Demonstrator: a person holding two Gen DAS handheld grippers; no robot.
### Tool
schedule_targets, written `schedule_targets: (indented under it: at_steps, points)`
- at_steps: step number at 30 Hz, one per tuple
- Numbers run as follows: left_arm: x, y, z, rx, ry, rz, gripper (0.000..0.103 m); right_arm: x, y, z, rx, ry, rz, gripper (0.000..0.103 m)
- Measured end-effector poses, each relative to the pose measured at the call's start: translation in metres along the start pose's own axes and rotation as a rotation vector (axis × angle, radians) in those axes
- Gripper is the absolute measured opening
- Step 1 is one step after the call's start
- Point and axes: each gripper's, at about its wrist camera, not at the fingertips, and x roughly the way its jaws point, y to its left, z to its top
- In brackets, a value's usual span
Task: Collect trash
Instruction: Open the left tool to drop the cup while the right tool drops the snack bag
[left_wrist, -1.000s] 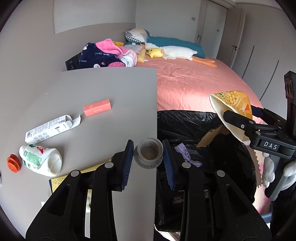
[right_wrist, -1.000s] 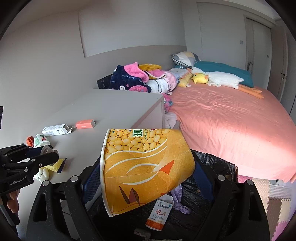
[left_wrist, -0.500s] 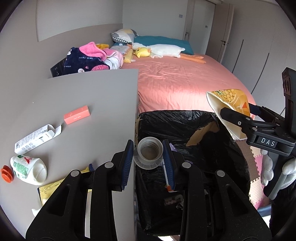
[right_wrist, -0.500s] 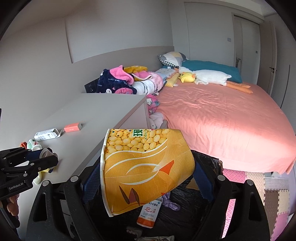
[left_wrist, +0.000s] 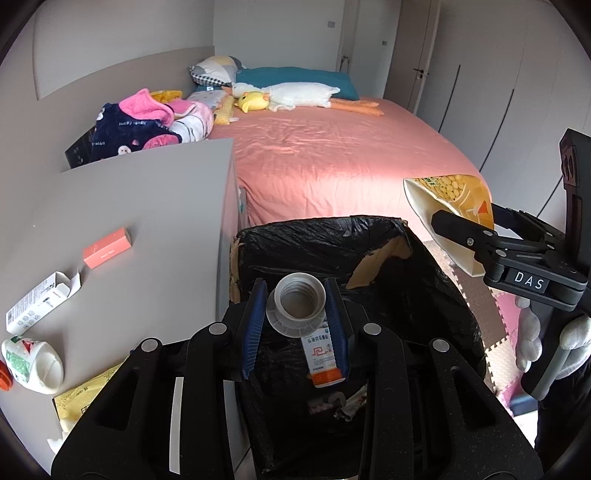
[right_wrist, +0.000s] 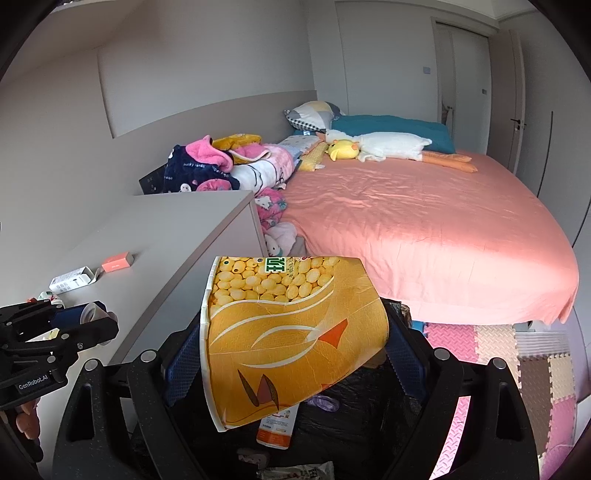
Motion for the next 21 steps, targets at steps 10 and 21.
schedule_targets:
  at_steps: [10, 21]
  points:
    - [0.011, -0.010, 0.000, 0.018, 0.029, -0.023, 0.032, 0.004, -0.010, -0.001, 0.030, 0.008, -0.015, 0.088]
    - [0.010, -0.002, -0.001, -0.030, 0.031, 0.047, 0.097, -0.004, -0.019, -0.001, 0.104, -0.062, -0.075, 0.100]
